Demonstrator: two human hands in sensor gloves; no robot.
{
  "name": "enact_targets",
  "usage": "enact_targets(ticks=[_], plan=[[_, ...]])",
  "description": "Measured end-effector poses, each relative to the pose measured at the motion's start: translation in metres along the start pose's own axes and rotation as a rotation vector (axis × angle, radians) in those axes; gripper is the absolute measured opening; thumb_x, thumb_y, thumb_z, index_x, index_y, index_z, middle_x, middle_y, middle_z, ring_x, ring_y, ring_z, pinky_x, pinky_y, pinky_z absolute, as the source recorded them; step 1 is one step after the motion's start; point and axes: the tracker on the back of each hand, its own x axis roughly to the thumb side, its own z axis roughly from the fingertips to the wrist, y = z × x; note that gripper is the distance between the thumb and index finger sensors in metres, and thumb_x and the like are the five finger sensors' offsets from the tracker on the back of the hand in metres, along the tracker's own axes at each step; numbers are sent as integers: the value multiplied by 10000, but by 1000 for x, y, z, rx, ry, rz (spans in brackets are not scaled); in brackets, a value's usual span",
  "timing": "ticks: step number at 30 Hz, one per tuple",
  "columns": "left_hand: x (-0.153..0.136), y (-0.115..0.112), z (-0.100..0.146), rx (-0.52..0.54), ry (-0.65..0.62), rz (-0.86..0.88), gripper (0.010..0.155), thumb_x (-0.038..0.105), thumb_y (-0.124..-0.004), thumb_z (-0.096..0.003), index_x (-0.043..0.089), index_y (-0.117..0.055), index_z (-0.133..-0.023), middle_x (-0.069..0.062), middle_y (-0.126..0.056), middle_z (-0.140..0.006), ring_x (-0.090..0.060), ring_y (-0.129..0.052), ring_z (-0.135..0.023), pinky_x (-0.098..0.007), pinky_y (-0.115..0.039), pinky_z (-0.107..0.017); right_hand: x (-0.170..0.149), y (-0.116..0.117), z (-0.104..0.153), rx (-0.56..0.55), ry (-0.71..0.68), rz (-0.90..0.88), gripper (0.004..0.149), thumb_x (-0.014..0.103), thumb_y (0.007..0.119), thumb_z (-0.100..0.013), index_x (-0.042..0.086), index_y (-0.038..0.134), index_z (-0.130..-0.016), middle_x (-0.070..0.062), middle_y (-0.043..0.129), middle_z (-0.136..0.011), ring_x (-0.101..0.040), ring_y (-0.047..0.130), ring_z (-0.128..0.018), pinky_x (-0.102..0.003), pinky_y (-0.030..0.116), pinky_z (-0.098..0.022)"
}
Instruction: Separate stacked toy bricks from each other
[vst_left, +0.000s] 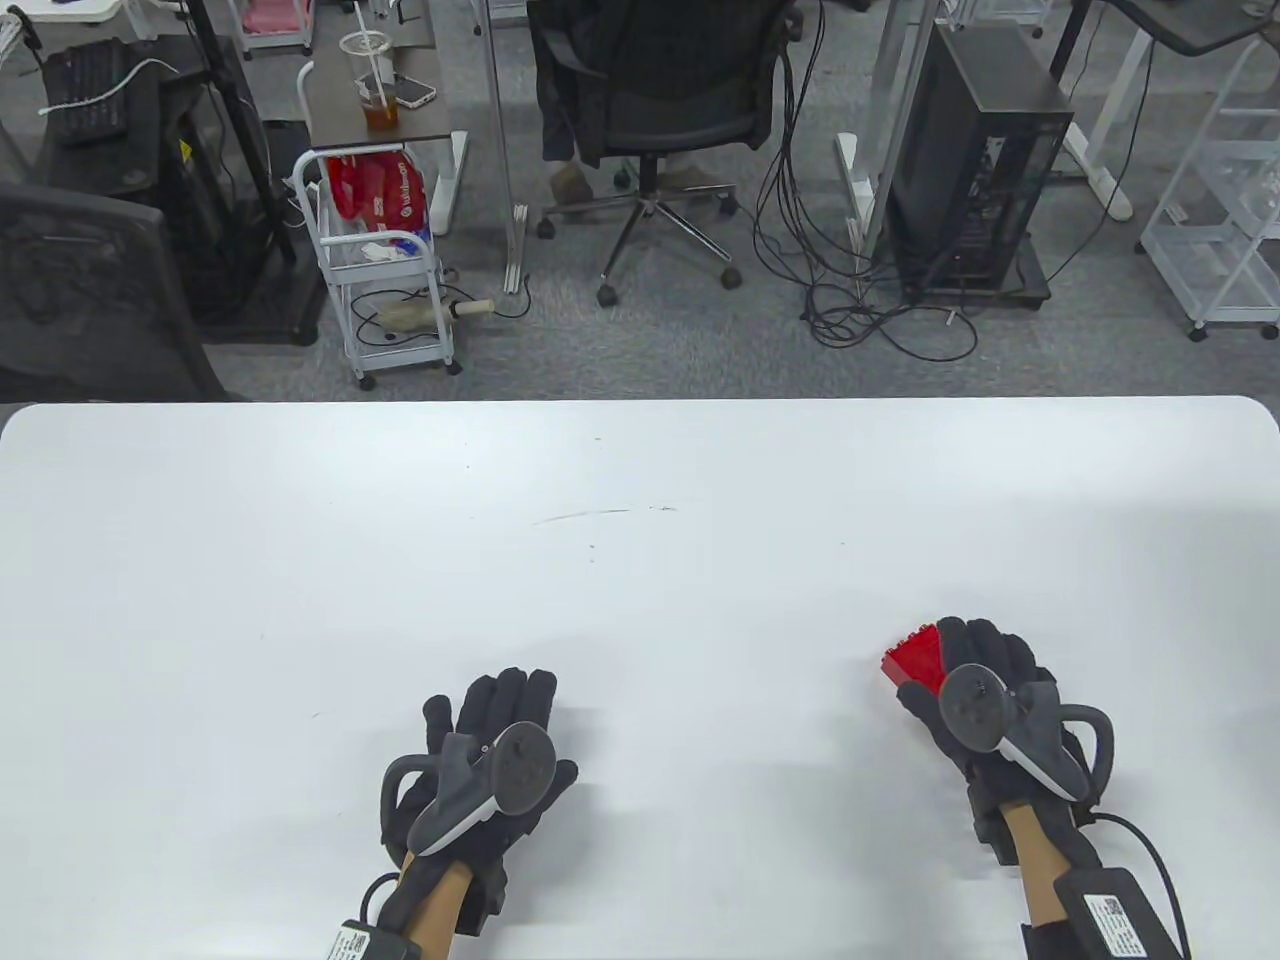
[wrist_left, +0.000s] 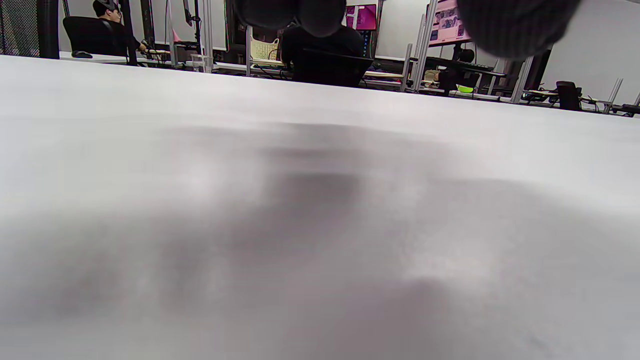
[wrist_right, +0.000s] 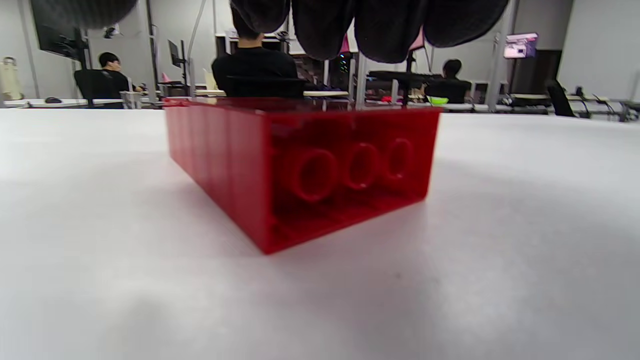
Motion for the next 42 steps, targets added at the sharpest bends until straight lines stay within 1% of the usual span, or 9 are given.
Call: enact_targets(ticks=[7,15,21,25,28,31,35,38,42], plan=[[0,0,0,-9,-11,10,892,657,-625,-461,314,-210,-1172,-66,-379,-1273,-368,-451,-1187,-669,-344,-808,-14,7,-16,79,87,-62,814,656,558,-498,180,427,-1146,-205,523,-1187,-527,615,-1061,-685,575,-689],[0,2,1,-3,-16,25,887,657,-624,-461,314,-223,-1174,-68,-387,-1272,-369,-459,-1184,-667,-351,-808,-16,15,-17,146,125,-19,823,659,549,-497,156,460,-1142,-217,552,-1174,-527,617,-1058,-689,571,-687],[-1,3,2,0,-19,37,884,657,-624,-462,315,-227,-1174,-73,-392,-1271,-369,-466,-1182,-665,-357,-808,-15,17,-13,141,132,-32,815,655,548,-492,155,490,-1133,-211,579,-1163,-517,633,-1052,-686,572,-687],[-1,4,2,0,-22,37,885,657,-623,-462,314,-225,-1174,-71,-392,-1271,-370,-466,-1182,-665,-358,-808,-11,18,-12,123,142,-38,786,625,561,-494,147,529,-1117,-195,614,-1147,-504,663,-1040,-685,578,-685],[0,4,3,-1,-26,35,885,657,-624,-462,313,-226,-1174,-71,-391,-1271,-370,-469,-1181,-665,-360,-807,-9,19,-11,128,157,-60,782,597,576,-496,123,521,-1115,-210,611,-1141,-505,665,-1036,-693,570,-682],[1,4,3,-2,-30,28,883,657,-623,-462,315,-227,-1174,-70,-392,-1271,-371,-471,-1180,-665,-360,-807,-4,18,-8,81,170,-64,788,586,610,-483,113,520,-1107,-206,623,-1130,-500,679,-1028,-703,566,-677],[2,3,3,-3,-35,20,886,658,-622,-462,313,-222,-1174,-71,-389,-1270,-370,-469,-1181,-664,-361,-807,2,17,-4,54,179,-70,817,578,656,-464,94,476,-1097,-211,619,-1117,-490,703,-1017,-702,582,-671],[4,2,3,-7,-35,13,888,658,-622,-462,313,-219,-1173,-71,-388,-1271,-369,-469,-1181,-664,-360,-807,7,13,-4,63,183,-41,852,581,691,-444,85,443,-1091,-194,661,-1078,-452,776,-977,-697,598,-668],[5,1,3,-15,-34,6,886,658,-623,-461,315,-224,-1173,-72,-388,-1270,-369,-470,-1181,-664,-363,-807,13,8,-9,111,183,4,868,585,720,-429,95,449,-1091,-189,661,-1061,-430,797,-947,-704,587,-674]])
